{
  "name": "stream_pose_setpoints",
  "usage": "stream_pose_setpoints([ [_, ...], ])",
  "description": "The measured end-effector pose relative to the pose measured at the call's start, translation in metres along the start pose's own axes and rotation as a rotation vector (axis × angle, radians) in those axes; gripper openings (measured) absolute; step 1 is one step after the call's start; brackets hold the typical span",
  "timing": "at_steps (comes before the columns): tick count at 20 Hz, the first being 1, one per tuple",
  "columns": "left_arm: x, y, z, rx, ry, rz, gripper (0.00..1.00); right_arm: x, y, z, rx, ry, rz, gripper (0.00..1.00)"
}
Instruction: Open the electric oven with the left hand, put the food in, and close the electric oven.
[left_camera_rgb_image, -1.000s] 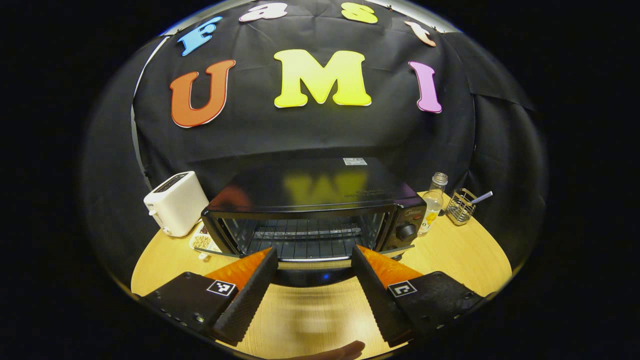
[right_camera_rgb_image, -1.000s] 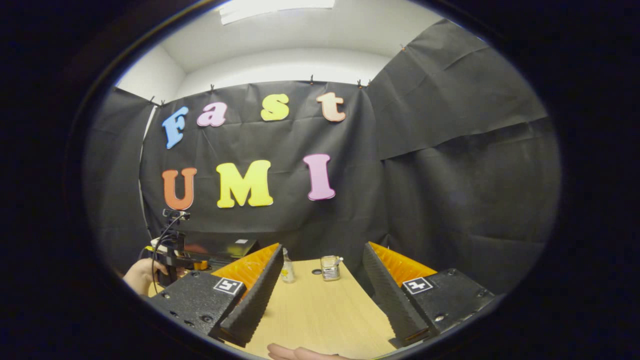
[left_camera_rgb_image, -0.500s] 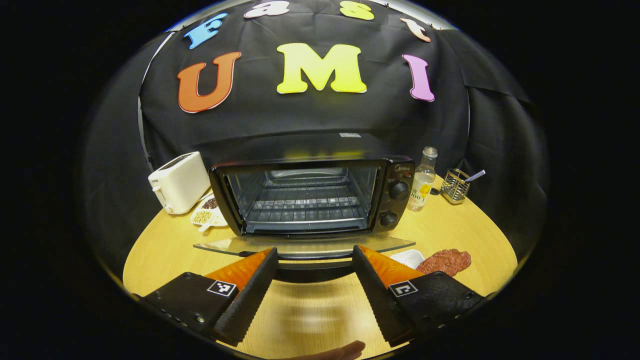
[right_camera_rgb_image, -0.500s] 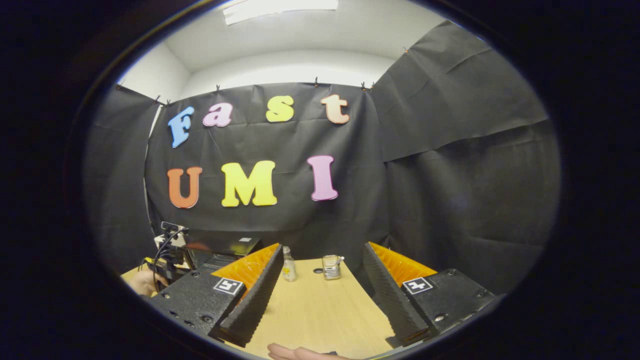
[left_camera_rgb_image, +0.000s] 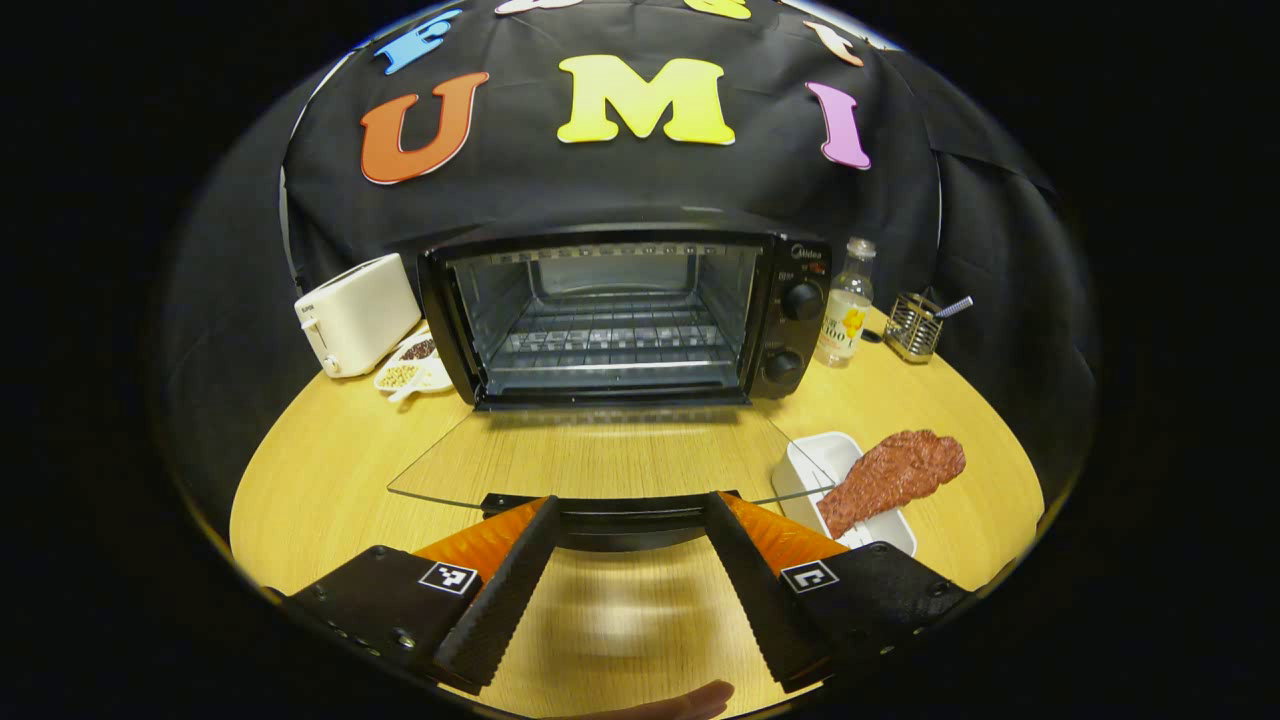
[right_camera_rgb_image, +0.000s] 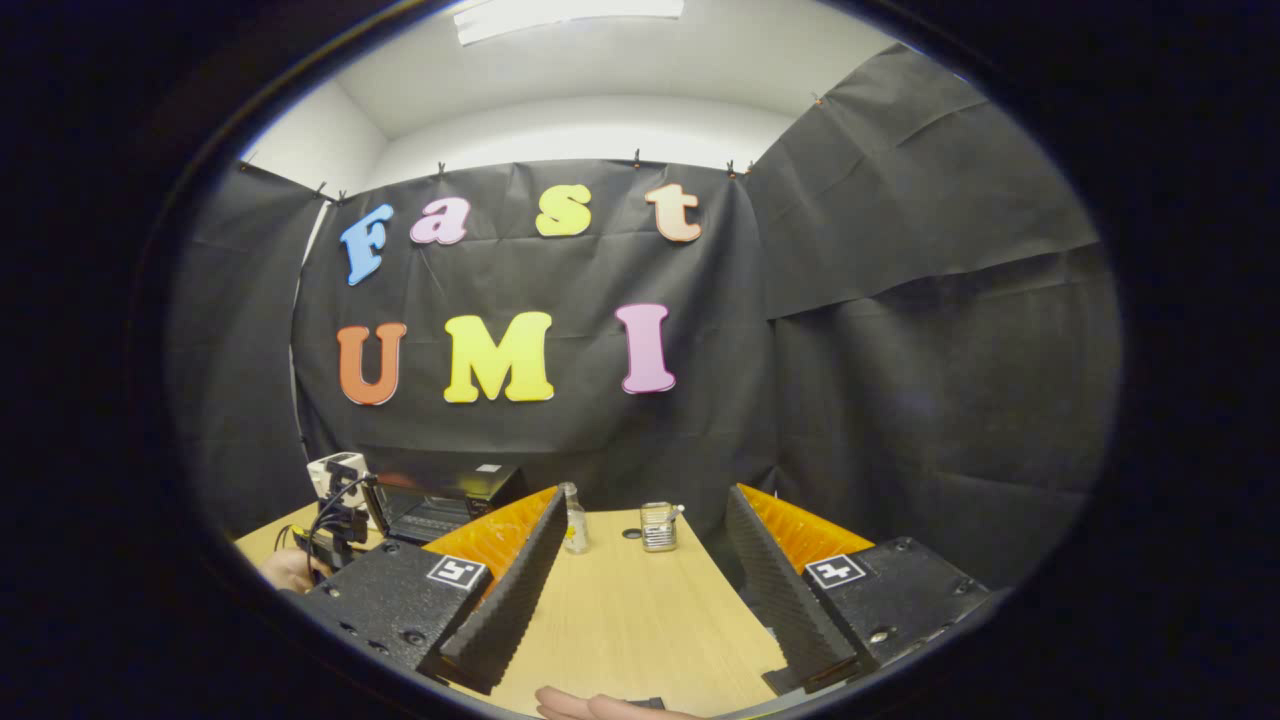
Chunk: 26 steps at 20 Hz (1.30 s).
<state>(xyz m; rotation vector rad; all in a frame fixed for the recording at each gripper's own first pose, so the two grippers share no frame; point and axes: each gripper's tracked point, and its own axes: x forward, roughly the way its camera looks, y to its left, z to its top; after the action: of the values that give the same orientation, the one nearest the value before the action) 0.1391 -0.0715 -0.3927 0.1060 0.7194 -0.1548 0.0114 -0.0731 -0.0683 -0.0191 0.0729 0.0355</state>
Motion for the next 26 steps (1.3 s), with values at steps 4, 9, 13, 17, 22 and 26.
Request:
stream_pose_setpoints([
  [4,0.017,-0.002,-0.037,-0.028,0.106,-0.001,0.94,0.009,0.004,-0.011,-0.017,0.037,0.012,1.00],
  [9,0.017,-0.002,-0.036,-0.063,0.088,0.001,0.95,0.018,0.016,-0.020,-0.015,0.066,0.072,0.97],
  [13,0.001,0.007,-0.024,-0.091,0.043,0.021,0.95,0.032,0.026,-0.036,-0.013,0.113,0.103,1.00],
  [17,-0.037,0.016,0.010,-0.102,-0.088,0.012,0.94,0.061,0.047,-0.077,-0.017,0.256,0.176,1.00],
  [22,-0.108,0.017,0.071,-0.089,-0.343,0.001,0.93,0.102,0.076,-0.139,0.037,0.485,0.296,1.00],
  [26,-0.160,0.023,0.098,-0.063,-0.475,0.030,0.93,0.137,0.099,-0.189,0.112,0.672,0.384,0.94],
])
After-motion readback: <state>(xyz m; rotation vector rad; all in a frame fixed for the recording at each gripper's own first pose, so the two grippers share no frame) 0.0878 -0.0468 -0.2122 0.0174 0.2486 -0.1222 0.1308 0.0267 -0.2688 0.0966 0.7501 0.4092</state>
